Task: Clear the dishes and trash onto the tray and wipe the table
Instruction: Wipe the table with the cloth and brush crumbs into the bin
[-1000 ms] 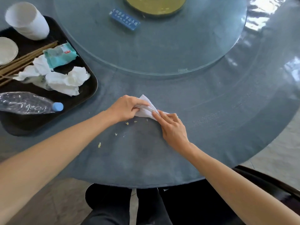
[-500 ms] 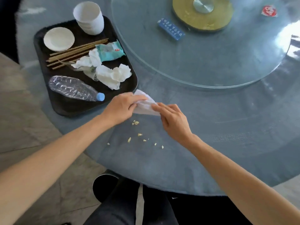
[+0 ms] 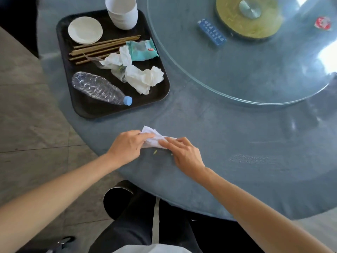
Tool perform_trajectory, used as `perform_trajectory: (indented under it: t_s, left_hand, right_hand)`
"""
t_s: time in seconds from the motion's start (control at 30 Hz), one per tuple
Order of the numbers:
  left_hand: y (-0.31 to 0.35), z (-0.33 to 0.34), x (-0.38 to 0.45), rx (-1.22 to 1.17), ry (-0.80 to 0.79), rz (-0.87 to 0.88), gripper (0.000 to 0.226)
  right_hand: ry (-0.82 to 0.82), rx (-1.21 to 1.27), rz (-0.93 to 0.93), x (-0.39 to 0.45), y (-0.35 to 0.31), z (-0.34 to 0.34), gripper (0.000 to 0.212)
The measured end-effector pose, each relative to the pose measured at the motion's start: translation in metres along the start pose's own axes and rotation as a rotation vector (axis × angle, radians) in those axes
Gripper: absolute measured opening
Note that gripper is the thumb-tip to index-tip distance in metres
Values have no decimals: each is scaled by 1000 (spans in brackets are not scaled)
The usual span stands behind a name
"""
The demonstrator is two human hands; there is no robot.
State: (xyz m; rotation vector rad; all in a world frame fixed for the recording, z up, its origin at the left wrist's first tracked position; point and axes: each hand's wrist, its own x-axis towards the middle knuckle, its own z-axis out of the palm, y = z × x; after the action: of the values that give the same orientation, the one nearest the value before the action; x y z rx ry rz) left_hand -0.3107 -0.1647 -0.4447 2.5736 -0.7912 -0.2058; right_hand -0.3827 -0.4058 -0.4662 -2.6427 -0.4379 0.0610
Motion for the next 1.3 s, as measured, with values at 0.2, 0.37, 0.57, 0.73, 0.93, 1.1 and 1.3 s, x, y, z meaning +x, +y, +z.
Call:
perform_trajectory:
  t_s: [0.2, 0.37, 0.57, 0.73, 0.93, 1.1, 1.3]
  left_hand:
    - [10, -24, 21, -86, -159, -40, 46]
    - [17, -27, 84, -218, -213, -54, 47]
    - [27, 10, 109, 4, -230, -42, 40]
    - [29, 15, 96, 180, -172, 29, 45]
    - [32, -10, 34, 175, 53, 99, 59]
    - [45, -25, -43, 254, 142, -77, 69]
    - [45, -15, -153, 233, 218, -264, 69]
  right_hand:
    - [-37, 58, 53, 4, 3, -28, 62]
    - [123, 139, 236, 16, 38, -52, 31]
    - [161, 26, 396, 1, 63, -35, 35]
    - [137, -29, 407, -1, 62, -34, 43]
    - [198, -156, 251, -21, 38, -67, 49]
    - [255, -150, 36, -40, -14, -61, 57]
    - [135, -32, -134, -53, -99, -22, 65]
